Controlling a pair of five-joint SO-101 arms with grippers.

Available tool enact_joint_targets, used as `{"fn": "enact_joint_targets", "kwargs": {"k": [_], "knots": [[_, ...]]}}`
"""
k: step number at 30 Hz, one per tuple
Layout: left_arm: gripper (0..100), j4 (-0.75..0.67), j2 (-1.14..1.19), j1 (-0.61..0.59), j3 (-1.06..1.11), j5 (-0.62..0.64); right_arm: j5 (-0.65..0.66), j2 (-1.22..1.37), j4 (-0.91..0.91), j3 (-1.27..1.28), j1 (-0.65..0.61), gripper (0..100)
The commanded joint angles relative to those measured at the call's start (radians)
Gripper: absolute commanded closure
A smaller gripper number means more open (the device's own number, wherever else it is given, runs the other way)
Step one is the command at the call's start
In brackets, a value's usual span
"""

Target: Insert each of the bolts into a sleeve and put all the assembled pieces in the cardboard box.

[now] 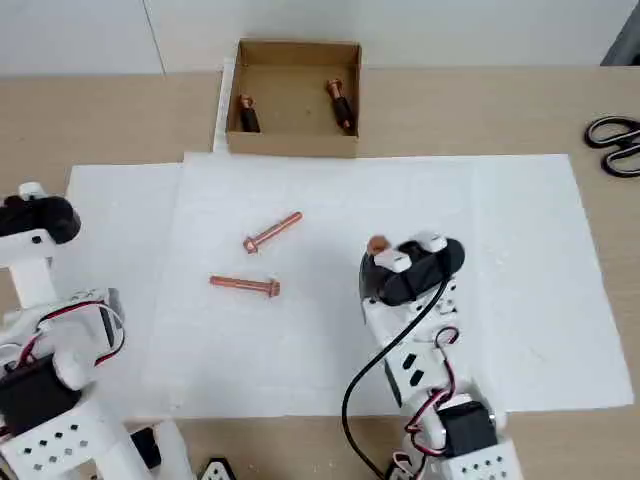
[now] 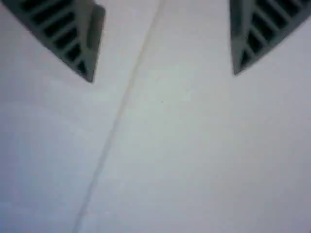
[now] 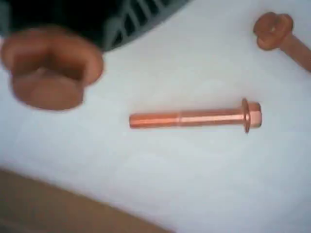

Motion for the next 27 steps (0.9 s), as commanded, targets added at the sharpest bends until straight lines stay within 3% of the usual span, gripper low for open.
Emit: {"fn": "enact_joint_targets", "kwargs": {"k": [1, 11, 20, 27], "knots": [[82, 0.005, -0.009, -0.014, -0.044, -0.002, 0.025, 0.214, -0.071, -0.27, 0.012, 99.5], [82, 0.006, -0.009, -0.014, -0.042, -0.002, 0.025, 1.095, -0.315, -0.994, 0.012, 99.5], [82, 0.005, -0.009, -0.014, -0.018, -0.002, 0.021, 1.83, -0.328, -1.663, 0.044, 99.5], [83, 0.006, -0.009, -0.014, -0.012, -0.002, 0.018, 2.262, -0.329, -2.107, 0.068, 99.5]]}}
